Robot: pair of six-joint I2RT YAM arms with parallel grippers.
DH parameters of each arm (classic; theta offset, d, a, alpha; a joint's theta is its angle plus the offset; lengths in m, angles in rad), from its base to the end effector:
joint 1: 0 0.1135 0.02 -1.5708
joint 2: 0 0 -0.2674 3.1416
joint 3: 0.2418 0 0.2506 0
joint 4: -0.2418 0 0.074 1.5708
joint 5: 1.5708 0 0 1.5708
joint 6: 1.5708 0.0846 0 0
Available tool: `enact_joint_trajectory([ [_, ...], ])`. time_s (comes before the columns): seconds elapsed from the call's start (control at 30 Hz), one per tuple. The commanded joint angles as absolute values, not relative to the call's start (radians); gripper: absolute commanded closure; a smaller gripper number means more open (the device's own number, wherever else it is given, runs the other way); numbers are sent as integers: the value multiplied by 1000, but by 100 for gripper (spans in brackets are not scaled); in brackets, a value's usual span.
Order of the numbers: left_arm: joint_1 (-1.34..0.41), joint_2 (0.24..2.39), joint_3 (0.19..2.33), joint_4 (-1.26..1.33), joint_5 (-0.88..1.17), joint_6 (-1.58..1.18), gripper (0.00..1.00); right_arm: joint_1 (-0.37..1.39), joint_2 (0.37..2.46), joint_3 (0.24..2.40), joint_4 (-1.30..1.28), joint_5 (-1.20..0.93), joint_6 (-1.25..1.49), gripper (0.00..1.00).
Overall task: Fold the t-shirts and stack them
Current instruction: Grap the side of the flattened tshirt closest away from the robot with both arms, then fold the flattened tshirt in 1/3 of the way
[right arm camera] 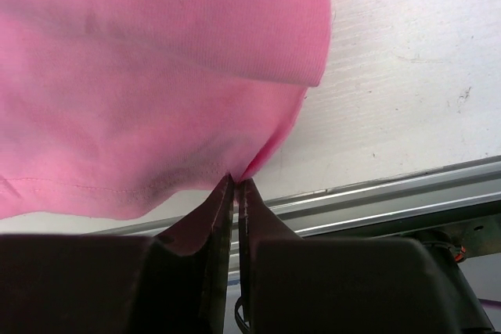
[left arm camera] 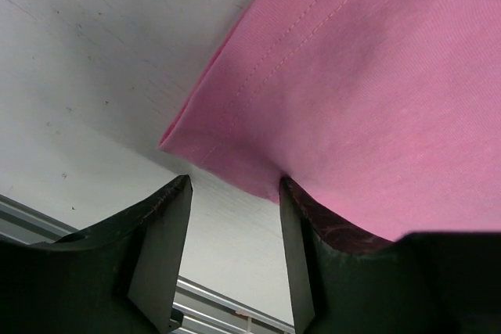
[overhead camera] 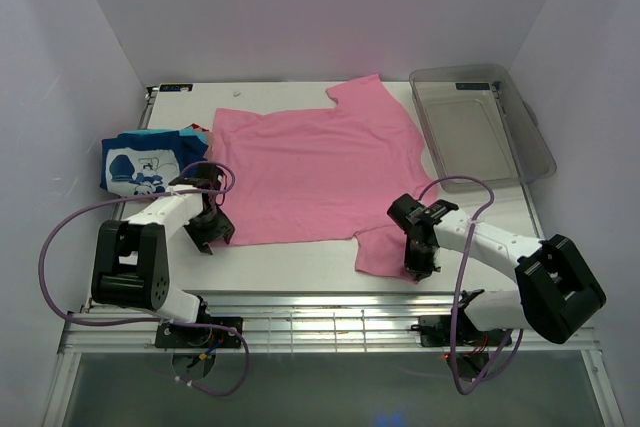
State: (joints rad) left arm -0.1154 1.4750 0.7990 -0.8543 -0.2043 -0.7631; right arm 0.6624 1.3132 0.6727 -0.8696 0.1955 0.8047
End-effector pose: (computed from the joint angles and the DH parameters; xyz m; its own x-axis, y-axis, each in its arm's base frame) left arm 0.2286 -0.0092 0.1175 -0.7896 -0.5898 -0.1694 -0.6104 0.7832 0.1185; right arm 0.1618 0.1053 0.1181 -0.9737 0.1370 -0.1818 0.1554 0.9837 -0.0907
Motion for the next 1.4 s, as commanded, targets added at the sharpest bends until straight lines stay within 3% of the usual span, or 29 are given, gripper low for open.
enact_joint_trajectory([
  [0.0, -115, 1492, 778, -835, -267, -773, 42, 664, 1281, 678, -857, 202, 818, 92],
  [0.07, -117, 1514, 767, -813, -262, -770, 48, 664, 1275, 673, -861, 204, 816, 92],
  [0.1, -117, 1520, 762, -805, -261, -770, 56, 664, 1273, 673, -864, 206, 818, 92],
  [0.2, -117, 1549, 758, -784, -261, -761, 66, 664, 1262, 673, -876, 210, 819, 92],
  [0.33, -115, 1569, 758, -769, -262, -752, 89, 664, 1252, 676, -894, 216, 828, 92],
  [0.43, -117, 1563, 756, -764, -256, -744, 100, 664, 1241, 689, -913, 218, 841, 92],
  [0.87, -117, 1448, 908, -860, -222, -670, 100, 631, 1342, 1004, -1012, 324, 775, 92],
  [1.37, -101, 1643, 1167, -896, -123, -585, 100, 391, 1640, 1406, -1025, 371, 546, 92],
])
